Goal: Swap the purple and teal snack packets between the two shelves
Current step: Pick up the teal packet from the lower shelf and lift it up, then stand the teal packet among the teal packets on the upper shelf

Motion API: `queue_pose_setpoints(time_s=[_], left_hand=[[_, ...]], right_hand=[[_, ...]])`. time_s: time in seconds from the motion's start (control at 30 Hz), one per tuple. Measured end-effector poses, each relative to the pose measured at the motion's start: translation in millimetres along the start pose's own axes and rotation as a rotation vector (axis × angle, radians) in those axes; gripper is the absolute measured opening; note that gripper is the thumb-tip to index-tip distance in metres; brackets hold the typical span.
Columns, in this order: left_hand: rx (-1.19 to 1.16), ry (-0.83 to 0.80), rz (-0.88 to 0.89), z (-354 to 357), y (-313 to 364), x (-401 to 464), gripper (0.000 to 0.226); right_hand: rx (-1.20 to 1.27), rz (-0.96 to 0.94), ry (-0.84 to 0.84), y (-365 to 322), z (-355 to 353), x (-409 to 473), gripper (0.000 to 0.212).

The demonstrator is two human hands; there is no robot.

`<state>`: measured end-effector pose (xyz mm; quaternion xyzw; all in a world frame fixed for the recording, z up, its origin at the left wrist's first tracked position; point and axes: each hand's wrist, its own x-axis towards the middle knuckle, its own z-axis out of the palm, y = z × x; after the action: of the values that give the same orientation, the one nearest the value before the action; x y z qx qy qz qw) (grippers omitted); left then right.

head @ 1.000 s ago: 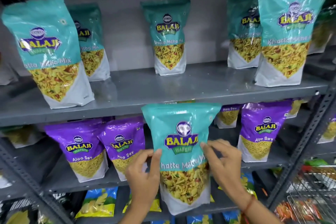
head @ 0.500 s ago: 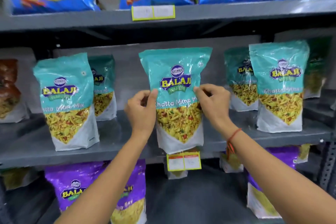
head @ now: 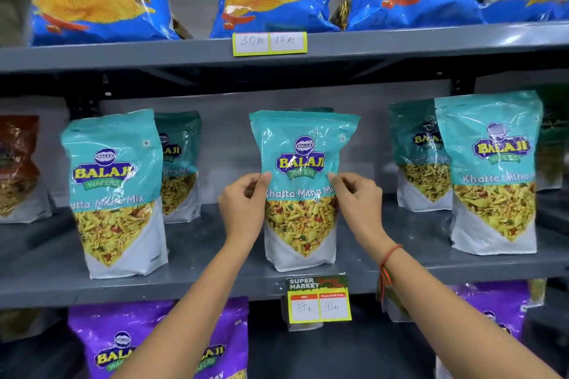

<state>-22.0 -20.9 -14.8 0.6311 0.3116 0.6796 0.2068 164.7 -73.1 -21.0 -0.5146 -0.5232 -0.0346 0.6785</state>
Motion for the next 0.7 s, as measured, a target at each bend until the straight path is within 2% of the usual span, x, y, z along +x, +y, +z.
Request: queue_pose_setpoints(time_s=[0.07, 0.13, 0.2, 0.3, 0.37, 0.4, 0.5, 0.7], left_hand=[[-0.036, -0.035, -0.060, -5, -3, 0, 0.028], [-0.045, -0.066, -0.123, -13, -5, -3, 0.049], [-0.008, -0.152, -0.200, -23, -9, -9, 0.078], [0.125, -0.418, -0.339, -40, -21, -27, 0.111], [0.211, -0.596, -0.385, -44, -26, -39, 0.105], [0.247, -0.639, -0.380, -43, -29, -44, 0.091], [0.318, -0.612, -0.315, -35, -35, -51, 0.066], [0.310, -0.608, -0.300, -14, -45, -43, 0.072]], right_hand=[[0.054, 0.071, -0.072, -1, -4, -4, 0.022], [0.121, 0.178, -0.155, 0, -8, -10, 0.021], [0.146, 0.275, -0.262, 5, -13, -18, 0.045], [0.086, 0.371, -0.507, 14, -19, -33, 0.071], [0.001, 0.368, -0.634, 17, -18, -42, 0.076], [-0.027, 0.359, -0.651, 19, -16, -46, 0.078], [-0.037, 0.338, -0.634, 23, -12, -48, 0.080], [-0.063, 0.337, -0.649, 31, -23, -35, 0.093]])
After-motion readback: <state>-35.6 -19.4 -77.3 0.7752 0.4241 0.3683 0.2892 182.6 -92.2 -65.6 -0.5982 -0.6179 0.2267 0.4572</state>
